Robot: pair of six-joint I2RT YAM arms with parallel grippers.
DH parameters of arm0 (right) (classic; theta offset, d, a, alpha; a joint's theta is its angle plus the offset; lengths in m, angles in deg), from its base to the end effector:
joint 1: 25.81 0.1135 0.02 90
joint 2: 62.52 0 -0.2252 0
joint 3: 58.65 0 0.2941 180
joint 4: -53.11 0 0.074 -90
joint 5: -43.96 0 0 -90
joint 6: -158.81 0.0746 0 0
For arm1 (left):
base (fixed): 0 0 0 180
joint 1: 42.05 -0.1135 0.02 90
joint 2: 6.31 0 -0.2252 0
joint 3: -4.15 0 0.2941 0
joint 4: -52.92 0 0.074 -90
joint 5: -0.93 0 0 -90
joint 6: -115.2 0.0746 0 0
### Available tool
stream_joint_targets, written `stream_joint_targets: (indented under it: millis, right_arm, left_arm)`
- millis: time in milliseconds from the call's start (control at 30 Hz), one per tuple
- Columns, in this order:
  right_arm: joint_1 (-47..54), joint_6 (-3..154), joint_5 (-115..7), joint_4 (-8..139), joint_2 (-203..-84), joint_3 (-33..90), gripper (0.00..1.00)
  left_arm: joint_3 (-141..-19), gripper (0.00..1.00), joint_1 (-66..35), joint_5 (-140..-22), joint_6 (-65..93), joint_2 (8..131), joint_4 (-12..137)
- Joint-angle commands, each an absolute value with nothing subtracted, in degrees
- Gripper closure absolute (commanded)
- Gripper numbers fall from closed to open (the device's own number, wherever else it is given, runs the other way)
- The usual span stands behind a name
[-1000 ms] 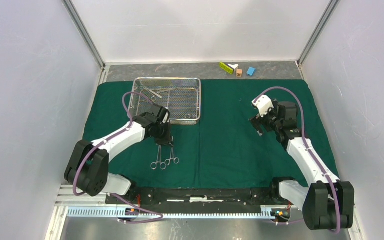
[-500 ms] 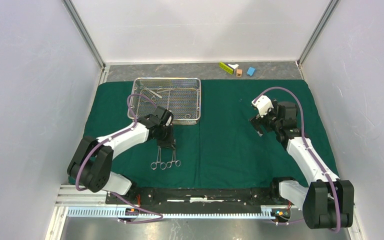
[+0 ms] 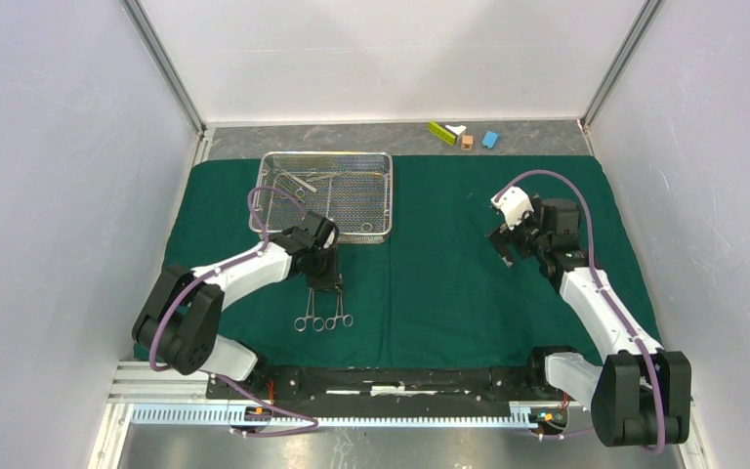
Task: Open and lay out the surgical kit
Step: Place the medical item in the surgical kit.
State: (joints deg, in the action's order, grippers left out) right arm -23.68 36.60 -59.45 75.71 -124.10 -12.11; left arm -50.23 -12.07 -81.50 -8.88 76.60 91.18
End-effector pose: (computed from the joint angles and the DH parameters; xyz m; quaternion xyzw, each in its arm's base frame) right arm 0.3120 0.0289 0.1457 -0.3123 0.8363 -0.0125 0.4504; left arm 0.2627 -0.1629 0.0605 -0.0217 0.9773 -0.1613 0.1359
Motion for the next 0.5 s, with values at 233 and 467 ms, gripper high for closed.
stream_joint_targets:
  millis: [233,467]
  right_arm:
    - [-24.0,36.0,-60.6,74.7,-123.9,-12.2,0.04]
    - [-23.9,36.0,-60.8,74.8,-123.9,-12.2,0.04]
  left_arm:
    - [-49.8,0.98,-12.1,-81.8,-11.3,77.6,88.7]
    - [-49.6,0.98,-12.0,-82.1,-11.1,77.8,88.3]
